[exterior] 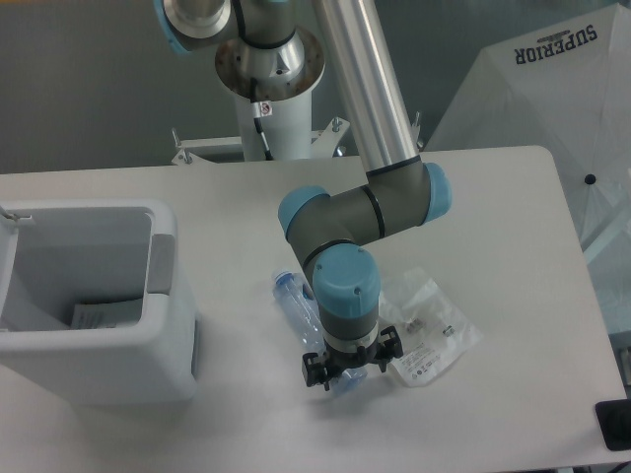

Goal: Place the trash in the trash can
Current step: 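Close the gripper around the bottle's middle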

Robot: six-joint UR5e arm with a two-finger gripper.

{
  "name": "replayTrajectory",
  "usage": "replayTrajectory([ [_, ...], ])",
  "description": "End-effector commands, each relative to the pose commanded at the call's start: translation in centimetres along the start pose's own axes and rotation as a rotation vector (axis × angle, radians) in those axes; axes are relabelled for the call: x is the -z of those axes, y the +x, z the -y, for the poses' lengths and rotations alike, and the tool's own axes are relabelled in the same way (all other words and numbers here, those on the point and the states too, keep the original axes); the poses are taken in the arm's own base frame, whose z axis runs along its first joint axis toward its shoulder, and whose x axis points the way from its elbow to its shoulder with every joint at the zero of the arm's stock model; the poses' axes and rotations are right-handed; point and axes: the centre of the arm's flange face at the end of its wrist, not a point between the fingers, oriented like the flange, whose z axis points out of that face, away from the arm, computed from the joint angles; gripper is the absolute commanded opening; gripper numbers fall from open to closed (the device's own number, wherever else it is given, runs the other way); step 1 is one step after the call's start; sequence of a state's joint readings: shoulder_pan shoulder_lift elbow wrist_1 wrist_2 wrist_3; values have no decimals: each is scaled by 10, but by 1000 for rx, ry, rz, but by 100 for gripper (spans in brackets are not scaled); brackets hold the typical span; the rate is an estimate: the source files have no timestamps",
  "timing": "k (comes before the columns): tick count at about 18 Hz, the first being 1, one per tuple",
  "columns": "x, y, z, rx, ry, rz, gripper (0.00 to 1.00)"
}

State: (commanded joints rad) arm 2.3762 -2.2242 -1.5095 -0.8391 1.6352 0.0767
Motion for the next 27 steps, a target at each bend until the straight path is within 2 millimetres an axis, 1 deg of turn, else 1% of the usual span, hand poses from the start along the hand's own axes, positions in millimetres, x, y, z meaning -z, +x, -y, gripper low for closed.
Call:
replayTrajectory([
  [3, -10, 2, -1, 5, -11, 1, 100],
  [5, -9, 3, 0, 12, -7, -4, 100],
  [6, -10, 7, -1, 6, -8, -3, 100],
  [8, -18, 10, -2, 8, -21, -1, 100],
  [12, -18, 10, -1, 13, -19, -1, 99],
  [14, -21, 11, -2, 11, -24, -2, 94],
  [25, -17, 12, -2, 11, -19, 0, 79],
  [27, -19, 11, -4, 12, -25, 1, 77],
])
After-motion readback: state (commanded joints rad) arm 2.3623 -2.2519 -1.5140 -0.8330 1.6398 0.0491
